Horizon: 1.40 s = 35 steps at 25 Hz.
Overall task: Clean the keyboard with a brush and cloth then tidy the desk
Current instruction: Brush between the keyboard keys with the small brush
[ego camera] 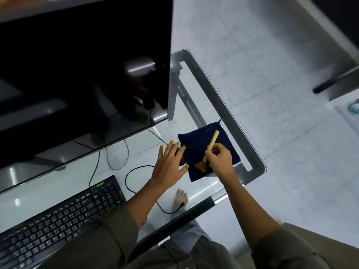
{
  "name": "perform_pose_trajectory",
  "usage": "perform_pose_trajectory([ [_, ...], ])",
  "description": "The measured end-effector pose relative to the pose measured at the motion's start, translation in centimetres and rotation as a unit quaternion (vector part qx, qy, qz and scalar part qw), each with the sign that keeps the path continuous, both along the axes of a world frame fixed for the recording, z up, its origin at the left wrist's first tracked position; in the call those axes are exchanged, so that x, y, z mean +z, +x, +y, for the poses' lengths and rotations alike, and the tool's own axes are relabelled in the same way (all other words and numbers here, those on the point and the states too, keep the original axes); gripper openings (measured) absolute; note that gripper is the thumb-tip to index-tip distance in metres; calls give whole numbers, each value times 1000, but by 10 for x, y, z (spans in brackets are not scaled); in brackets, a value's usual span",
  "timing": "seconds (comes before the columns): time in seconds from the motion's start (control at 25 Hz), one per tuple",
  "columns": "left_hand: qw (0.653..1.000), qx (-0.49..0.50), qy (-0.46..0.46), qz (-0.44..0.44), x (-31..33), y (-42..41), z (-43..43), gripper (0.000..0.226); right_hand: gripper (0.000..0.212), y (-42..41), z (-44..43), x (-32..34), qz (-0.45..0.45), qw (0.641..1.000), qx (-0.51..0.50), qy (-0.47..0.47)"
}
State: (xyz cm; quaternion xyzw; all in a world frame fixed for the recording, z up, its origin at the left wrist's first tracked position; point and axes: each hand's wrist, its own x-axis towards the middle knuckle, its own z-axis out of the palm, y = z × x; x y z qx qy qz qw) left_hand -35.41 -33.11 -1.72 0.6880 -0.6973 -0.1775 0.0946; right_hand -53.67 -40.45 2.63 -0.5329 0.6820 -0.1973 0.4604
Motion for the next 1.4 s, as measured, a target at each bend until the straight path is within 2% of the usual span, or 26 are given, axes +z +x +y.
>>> perform_pose_trajectory([
  [0.24, 990, 124, -32, 67, 18, 112, 96, 75, 13, 84, 78, 19, -96, 993, 70, 6],
  [0.4, 964, 252, -41, 71, 26, 200, 209, 79, 9, 176, 148, 19, -127, 973, 190, -2],
  [0.6, 912, 401, -39, 79, 16, 277, 364, 91, 8, 292, 247, 10, -121, 929, 350, -6],
  [0.76, 876, 473, -36, 89, -3, 292, 443, 104, 17, 350, 305, 8, -111, 886, 450, -8],
  [0.84, 869, 485, -11, 97, -15, 296, 471, 112, 21, 374, 327, 7, -87, 876, 474, -13],
  [0.96, 884, 460, 14, 87, -32, 297, 486, 118, 26, 387, 343, 5, -58, 859, 508, -30],
  [1.12, 896, 440, 38, 44, -44, 299, 490, 110, 30, 393, 356, 11, -27, 805, 593, -22],
  [1.28, 897, 438, 54, 11, -47, 297, 487, 103, 31, 398, 354, 11, -15, 829, 555, -70],
  [1.32, 897, 438, 54, 10, -47, 296, 488, 103, 30, 398, 356, 12, -10, 819, 570, -62],
  [1.4, 897, 439, 54, 9, -48, 296, 489, 103, 29, 398, 364, 13, 9, 778, 628, -20],
])
